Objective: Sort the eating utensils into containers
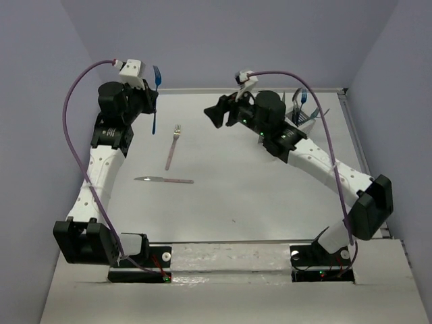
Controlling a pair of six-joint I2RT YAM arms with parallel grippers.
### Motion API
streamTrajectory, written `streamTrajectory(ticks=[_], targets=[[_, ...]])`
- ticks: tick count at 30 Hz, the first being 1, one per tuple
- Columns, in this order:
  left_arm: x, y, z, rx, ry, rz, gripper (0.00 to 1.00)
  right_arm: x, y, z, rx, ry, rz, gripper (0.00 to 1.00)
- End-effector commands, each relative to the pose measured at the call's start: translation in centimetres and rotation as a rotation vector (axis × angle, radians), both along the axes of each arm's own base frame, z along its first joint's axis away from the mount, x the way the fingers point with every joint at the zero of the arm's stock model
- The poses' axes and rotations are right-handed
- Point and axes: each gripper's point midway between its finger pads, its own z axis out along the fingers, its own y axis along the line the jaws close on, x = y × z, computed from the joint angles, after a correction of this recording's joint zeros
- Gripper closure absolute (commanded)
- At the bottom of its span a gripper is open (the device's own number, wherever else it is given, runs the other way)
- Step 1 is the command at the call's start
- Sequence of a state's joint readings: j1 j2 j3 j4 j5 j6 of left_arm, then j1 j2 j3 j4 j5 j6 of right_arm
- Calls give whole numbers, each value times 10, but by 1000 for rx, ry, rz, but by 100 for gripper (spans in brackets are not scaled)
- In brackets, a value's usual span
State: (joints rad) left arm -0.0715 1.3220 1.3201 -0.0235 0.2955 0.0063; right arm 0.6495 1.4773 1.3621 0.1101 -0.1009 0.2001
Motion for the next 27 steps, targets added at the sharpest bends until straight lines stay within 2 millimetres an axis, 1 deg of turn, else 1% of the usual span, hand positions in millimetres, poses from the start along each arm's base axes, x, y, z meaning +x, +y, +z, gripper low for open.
streamTrajectory(ticks=[1,2,3,4,5,6,7,8,9,10,11,13,14,15,16,18,19,20,21,22,23,24,25,27], targets=[[-22,-12,15,-103,-44,-35,100,-14,83,35,68,-103,150,26],[-26,-13,19,-110,-58,-36,100,-17,97,37,81,-109,178,26],[-29,-14,18,-120,-60,-36,100,-25,114,39,93,-110,211,26],[-32,-15,24,-122,-83,-39,100,-25,124,40,109,-106,221,26],[-39,-17,31,-125,-105,-40,100,-20,138,39,127,-108,231,26],[-42,-17,30,-125,-108,-40,100,-22,147,38,139,-101,244,27],[-47,-17,37,-130,-133,-37,100,-20,151,47,175,-99,246,28],[-49,-18,38,-133,-142,-39,100,-16,155,46,187,-93,241,28],[-50,-19,35,-136,-140,-38,100,-14,165,35,185,-71,243,29],[-53,-18,39,-140,-155,-36,100,-11,167,34,200,-59,237,30],[-55,-19,38,-142,-156,-38,100,-9,169,37,216,-66,235,31],[-56,-20,35,-139,-154,-41,100,-4,175,28,221,-46,233,33],[-55,-19,34,-143,-153,-38,100,-8,180,32,230,-48,243,33],[-55,-20,30,-144,-145,-38,100,-6,181,31,231,-47,242,34],[-55,-21,30,-147,-146,-43,100,-3,184,24,229,-35,237,35],[-56,-23,29,-162,-139,-51,100,1,186,21,232,-28,225,38],[-58,-25,29,-168,-139,-63,100,3,188,22,238,-27,223,40],[-59,-27,28,-173,-138,-72,100,6,191,15,233,-20,221,41],[-59,-28,28,-177,-134,-75,100,7,193,12,233,-15,221,43],[-59,-29,27,-179,-133,-78,100,8,195,15,240,-18,223,46],[-59,-29,27,-179,-133,-78,100,10,199,9,235,-9,228,49],[-59,-30,25,-180,-128,-79,100,10,202,6,233,-8,240,52],[-59,-30,24,-180,-127,-81,100,11,203,9,239,-12,244,62],[-59,-31,20,-175,-120,-82,100,13,204,6,240,-8,234,84]])
